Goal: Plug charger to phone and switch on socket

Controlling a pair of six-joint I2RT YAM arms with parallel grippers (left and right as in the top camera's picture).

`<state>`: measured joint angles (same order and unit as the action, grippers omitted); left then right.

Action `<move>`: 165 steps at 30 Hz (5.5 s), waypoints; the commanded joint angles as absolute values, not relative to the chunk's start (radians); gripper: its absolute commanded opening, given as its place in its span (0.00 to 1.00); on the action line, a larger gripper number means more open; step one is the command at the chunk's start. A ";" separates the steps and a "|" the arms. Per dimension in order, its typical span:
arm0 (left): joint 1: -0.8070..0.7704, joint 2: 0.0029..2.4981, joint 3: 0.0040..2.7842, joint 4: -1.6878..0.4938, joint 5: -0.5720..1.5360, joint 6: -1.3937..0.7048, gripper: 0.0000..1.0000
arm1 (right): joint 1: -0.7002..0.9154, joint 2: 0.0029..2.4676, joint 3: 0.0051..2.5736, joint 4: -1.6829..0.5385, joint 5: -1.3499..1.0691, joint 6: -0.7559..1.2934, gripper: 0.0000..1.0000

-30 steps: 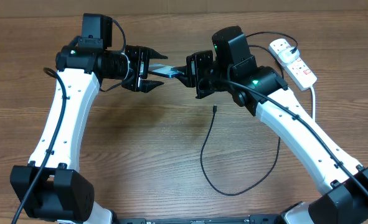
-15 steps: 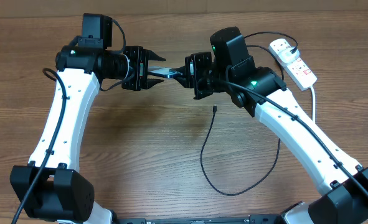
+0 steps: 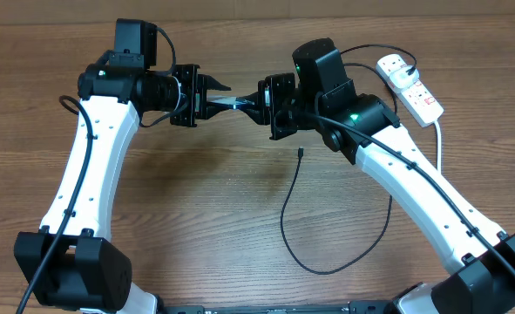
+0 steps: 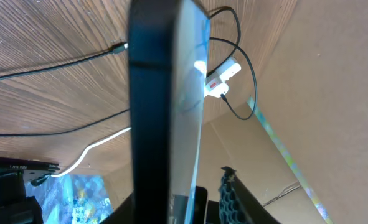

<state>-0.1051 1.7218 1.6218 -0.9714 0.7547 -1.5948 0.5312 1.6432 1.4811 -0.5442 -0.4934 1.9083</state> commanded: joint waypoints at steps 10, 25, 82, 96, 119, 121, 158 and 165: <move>-0.112 1.728 1.617 -0.967 0.733 -1.613 0.04 | 0.544 1.633 1.498 -0.532 -0.540 1.906 0.47; -0.112 1.728 1.616 -0.971 0.273 -0.838 0.04 | 0.533 1.633 1.498 -0.760 -0.154 1.143 0.93; -0.176 1.728 1.429 -0.887 0.464 -0.135 0.04 | 0.448 2.026 1.366 -0.809 -0.009 0.556 0.33; -0.176 1.728 1.429 -0.886 0.464 -0.138 0.04 | 0.451 2.026 1.301 -0.739 -0.002 0.556 0.19; -0.176 1.728 1.429 -0.886 0.464 -0.138 0.04 | 0.504 2.026 1.301 -0.799 0.100 0.601 0.14; -0.176 1.728 1.429 -0.886 0.465 -0.138 0.04 | 0.504 2.026 1.301 -0.799 0.095 0.601 0.10; -0.105 1.728 1.430 -0.421 1.443 -0.722 0.04 | 0.496 1.369 1.358 -1.044 -0.772 0.306 0.04; -0.105 1.728 1.430 -0.410 1.517 -0.722 0.04 | 0.524 1.369 1.352 -0.954 -0.746 0.371 0.04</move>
<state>-0.1040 1.7283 1.4231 -0.4183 1.4292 -0.7052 0.5262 1.3830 1.3533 -0.9688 -0.7521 0.3443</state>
